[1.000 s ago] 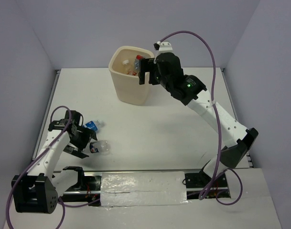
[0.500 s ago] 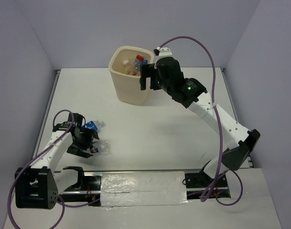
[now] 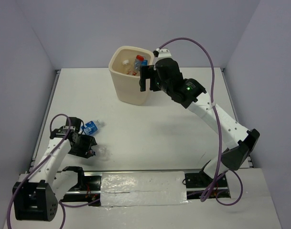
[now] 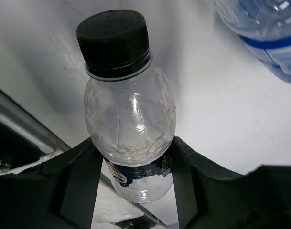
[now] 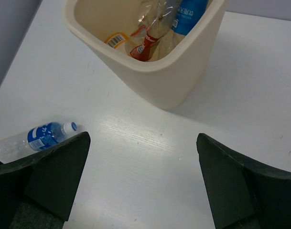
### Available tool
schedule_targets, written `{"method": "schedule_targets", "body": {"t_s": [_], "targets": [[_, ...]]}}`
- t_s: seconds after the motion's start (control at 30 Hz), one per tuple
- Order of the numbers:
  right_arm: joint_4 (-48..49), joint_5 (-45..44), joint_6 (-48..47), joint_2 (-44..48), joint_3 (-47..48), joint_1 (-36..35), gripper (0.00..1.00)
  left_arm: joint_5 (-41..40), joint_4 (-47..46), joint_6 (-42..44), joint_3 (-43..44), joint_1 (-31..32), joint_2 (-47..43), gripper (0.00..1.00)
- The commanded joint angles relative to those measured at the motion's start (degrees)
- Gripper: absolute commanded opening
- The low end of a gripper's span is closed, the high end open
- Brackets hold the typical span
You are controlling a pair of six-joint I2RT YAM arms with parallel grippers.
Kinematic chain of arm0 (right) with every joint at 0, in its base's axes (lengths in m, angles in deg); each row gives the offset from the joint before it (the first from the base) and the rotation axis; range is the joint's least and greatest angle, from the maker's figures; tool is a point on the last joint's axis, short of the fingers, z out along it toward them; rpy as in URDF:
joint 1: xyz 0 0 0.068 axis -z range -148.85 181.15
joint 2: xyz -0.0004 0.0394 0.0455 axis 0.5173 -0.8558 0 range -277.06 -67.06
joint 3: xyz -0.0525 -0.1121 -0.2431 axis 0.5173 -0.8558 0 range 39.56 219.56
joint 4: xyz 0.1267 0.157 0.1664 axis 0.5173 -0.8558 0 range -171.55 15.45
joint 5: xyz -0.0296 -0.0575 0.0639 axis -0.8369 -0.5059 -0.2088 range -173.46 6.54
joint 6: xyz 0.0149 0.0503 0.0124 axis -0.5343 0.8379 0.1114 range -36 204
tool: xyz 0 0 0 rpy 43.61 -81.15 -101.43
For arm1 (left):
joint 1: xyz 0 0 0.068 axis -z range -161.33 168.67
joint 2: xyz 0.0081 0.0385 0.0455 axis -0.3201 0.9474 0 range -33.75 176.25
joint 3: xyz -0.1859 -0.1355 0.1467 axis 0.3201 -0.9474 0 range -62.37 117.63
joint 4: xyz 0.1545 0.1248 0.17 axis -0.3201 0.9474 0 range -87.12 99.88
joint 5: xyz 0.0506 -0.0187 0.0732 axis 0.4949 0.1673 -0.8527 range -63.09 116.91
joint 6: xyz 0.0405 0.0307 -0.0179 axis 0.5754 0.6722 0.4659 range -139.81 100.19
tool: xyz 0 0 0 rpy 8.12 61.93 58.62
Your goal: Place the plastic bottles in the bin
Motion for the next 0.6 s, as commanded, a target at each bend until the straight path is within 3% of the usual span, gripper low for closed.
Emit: {"method": "schedule_targets", "body": {"t_s": [0.0,0.13,0.27,0.37,0.4,0.53,0.57], "targets": [[0.17,-0.54,-0.51,-0.29,1.41,-0.32,1.0,-0.05,8.89,-2.6,4.03,0.02,-5.69,0.48],[0.35,-0.36,-0.69,-1.0,1.94,-0.5,1.0,-0.58,14.98,-3.84,11.05,1.51,-7.56,0.5],[-0.27,0.25,-0.42,-1.7,3.17,-0.5,1.0,-0.84,11.93,0.19,22.47,1.77,-6.43,0.48],[-0.36,-0.62,0.02,-1.0,3.43,-0.5,1.0,6.94,-5.0,18.16,30.38,2.04,-1.78,0.48],[-0.01,-1.93,0.1,0.04,2.91,-0.5,1.0,9.16,-6.53,26.06,33.71,2.21,2.67,0.48],[1.05,-5.27,0.28,4.26,1.5,-0.32,1.0,-0.1,-4.18,38.15,58.01,5.72,13.95,0.46],[1.05,-5.89,0.11,5.06,1.24,-0.32,1.0,-0.4,-6.52,43.14,60.78,6.25,15.45,0.47]]}}
